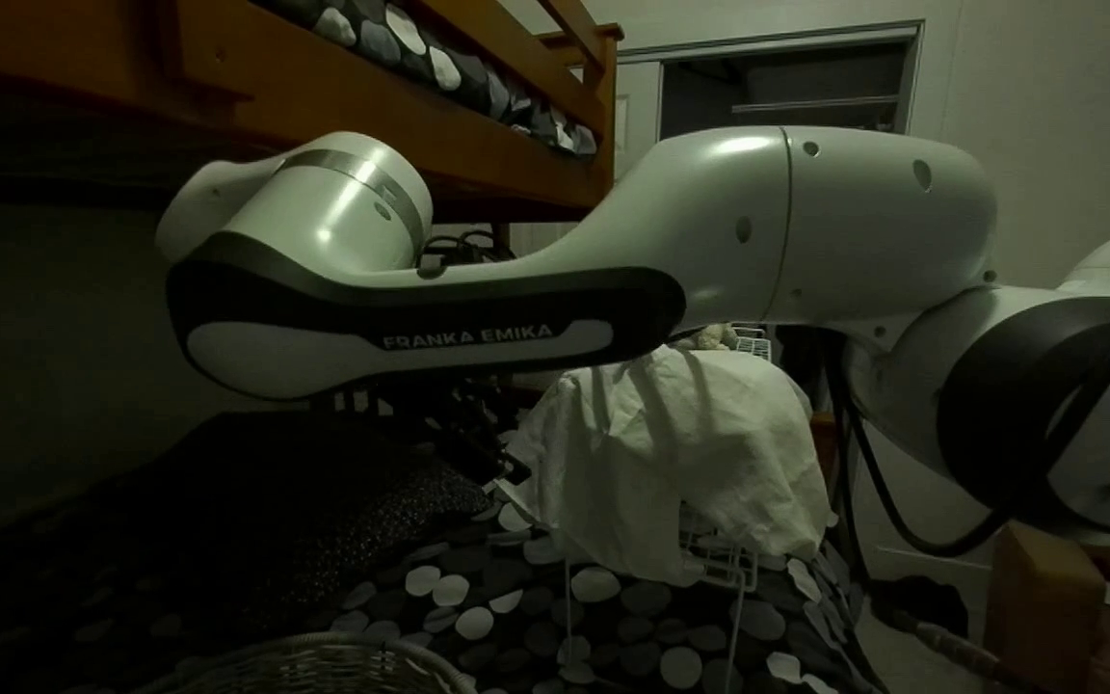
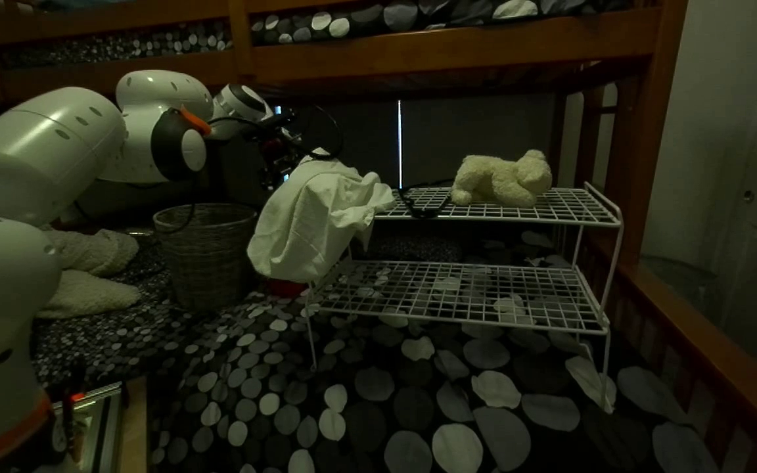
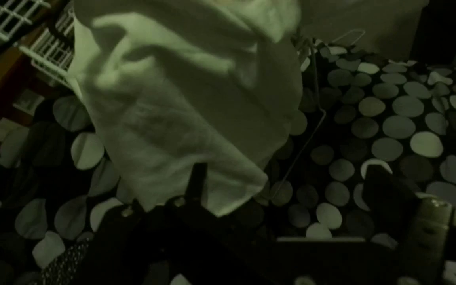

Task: Put the red bowl on the white stand on the top shelf

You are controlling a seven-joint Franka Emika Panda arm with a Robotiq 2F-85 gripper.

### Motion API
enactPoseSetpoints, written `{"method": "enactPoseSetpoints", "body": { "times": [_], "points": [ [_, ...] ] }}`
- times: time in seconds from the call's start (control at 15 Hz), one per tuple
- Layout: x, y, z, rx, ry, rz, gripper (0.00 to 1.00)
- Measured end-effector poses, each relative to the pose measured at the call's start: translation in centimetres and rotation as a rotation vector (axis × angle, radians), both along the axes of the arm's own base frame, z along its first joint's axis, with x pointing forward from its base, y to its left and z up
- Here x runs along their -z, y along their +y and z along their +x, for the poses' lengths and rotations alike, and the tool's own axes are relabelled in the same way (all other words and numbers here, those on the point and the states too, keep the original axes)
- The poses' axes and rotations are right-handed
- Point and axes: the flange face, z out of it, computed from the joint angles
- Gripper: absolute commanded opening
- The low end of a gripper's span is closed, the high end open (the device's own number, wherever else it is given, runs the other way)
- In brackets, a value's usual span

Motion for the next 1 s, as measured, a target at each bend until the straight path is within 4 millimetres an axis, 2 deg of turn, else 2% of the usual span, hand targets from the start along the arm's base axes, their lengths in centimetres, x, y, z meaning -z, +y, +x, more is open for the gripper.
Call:
{"method": "enactPoseSetpoints", "body": {
  "times": [0.2,0.27,0.53,0.67,0.87,1.0],
  "points": [
    [-0.1,1.9,0.3,-0.120,0.037,0.121,1.00],
    [0.7,2.4,0.6,-0.159,0.060,0.156,1.00],
    [6.0,3.5,1.4,-0.262,0.219,0.231,1.00],
    [7.4,3.8,1.3,-0.328,0.298,0.240,1.00],
    [7.8,5.2,1.4,-0.467,0.335,0.290,1.00],
    [8.0,5.8,2.5,-0.547,0.326,0.364,1.00]
  ]
}}
